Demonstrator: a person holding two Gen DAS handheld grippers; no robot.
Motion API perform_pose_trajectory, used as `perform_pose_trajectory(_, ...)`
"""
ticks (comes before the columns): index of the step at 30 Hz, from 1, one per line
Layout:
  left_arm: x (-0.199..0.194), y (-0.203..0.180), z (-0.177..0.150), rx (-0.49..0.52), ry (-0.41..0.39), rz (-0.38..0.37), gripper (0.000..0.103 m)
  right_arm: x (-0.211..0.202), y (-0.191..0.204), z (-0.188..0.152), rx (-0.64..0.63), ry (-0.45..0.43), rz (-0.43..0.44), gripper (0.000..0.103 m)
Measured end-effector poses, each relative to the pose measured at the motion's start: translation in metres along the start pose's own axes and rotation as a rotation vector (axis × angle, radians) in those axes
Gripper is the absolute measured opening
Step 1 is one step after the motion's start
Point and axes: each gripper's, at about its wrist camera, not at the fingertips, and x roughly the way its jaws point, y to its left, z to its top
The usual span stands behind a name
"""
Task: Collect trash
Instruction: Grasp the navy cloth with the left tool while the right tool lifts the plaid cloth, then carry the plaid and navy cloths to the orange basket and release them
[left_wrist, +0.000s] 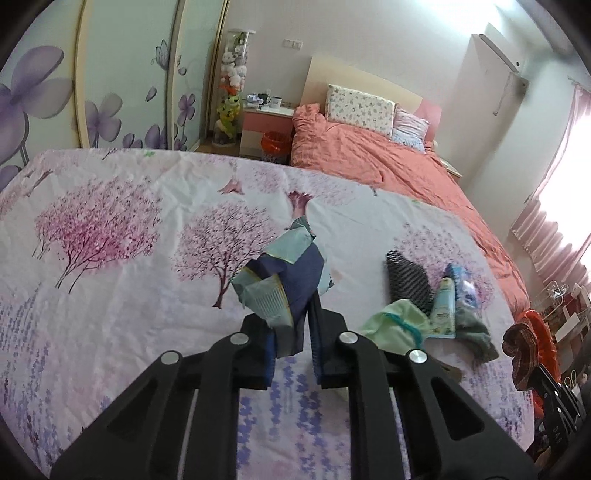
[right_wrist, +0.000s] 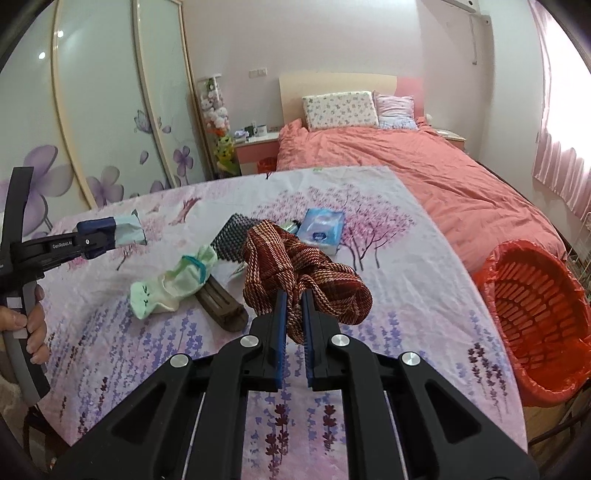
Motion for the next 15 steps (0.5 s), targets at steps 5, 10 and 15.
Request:
perform_pose_trajectory(5, -0.021, -0.026, 0.002, 0.034, -0.026, -0.021, 0.016, -0.017, -0.01, 0.006, 0.016, -0.038, -0.011, 0.008)
perform_pose_trajectory(10, -0.039, -0.057, 0.001, 0.075, -0.047, -0.054, 0.016, -0.036, -0.027, 0.007, 0.04, -0.07, -0.031, 0.008)
perform_pose_trajectory(15, -0.05, -0.089, -0.005, 0.128, -0.061, -0.077, 0.016, -0.05, -0.046, 0.004, 0.068, -0.09, -0.056, 0.008)
